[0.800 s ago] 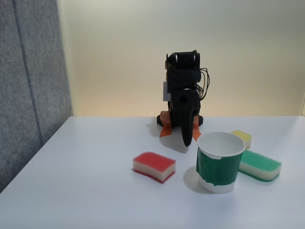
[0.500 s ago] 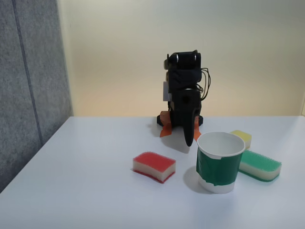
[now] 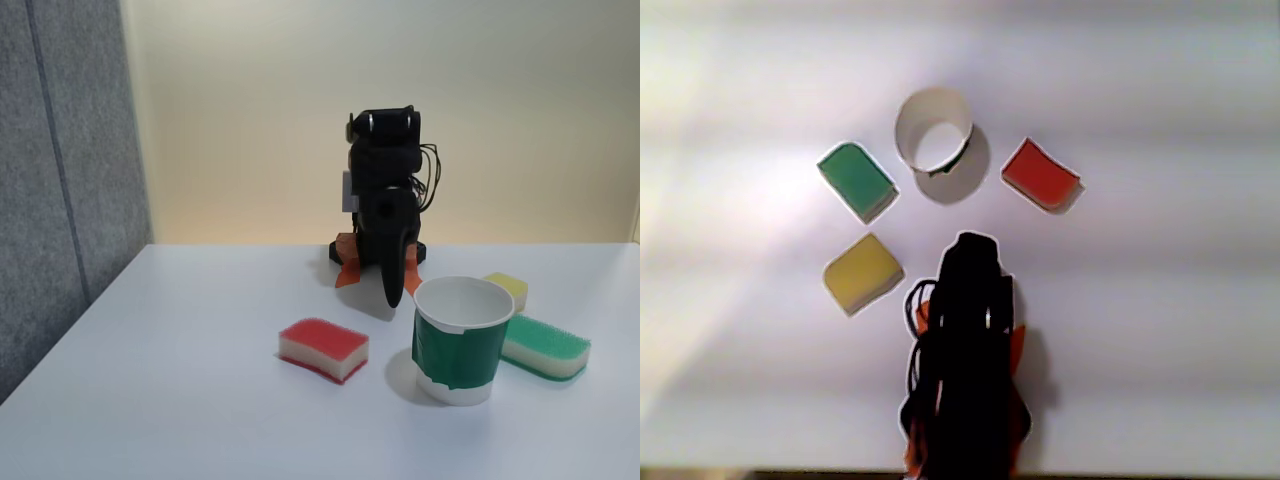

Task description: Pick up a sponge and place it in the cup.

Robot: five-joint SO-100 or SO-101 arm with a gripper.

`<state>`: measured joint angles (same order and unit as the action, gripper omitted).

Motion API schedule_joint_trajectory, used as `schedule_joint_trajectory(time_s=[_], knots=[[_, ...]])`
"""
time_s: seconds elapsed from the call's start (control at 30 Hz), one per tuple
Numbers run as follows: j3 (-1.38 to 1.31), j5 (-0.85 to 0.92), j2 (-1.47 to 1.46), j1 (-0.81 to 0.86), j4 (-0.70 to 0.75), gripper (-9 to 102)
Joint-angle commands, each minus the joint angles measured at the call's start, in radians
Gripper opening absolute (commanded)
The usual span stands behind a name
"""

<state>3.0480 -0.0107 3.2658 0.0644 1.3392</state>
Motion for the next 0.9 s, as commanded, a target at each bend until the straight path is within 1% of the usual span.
schedule_joint_trajectory(time_s=[0.0, 0.23, 0.33, 0.43, 0.53, 0.63, 0.73, 0.87], knots=[[-0.13, -0.015, -0.126, 0.028, 0.028, 0], [-0.416, 0.066, -0.449, 0.069, -0.032, 0], [-0.561, 0.104, -0.572, 0.086, 0.021, 0], [-0.73, 0.155, -0.689, 0.114, 0.12, 0], [-0.897, 0.245, -0.804, 0.161, 0.199, 0], [-1.037, 0.367, -0.93, 0.218, 0.23, 0], [-1.15, 0.48, -1.045, 0.268, 0.225, 0], [-1.224, 0.574, -1.16, 0.31, 0.17, 0]])
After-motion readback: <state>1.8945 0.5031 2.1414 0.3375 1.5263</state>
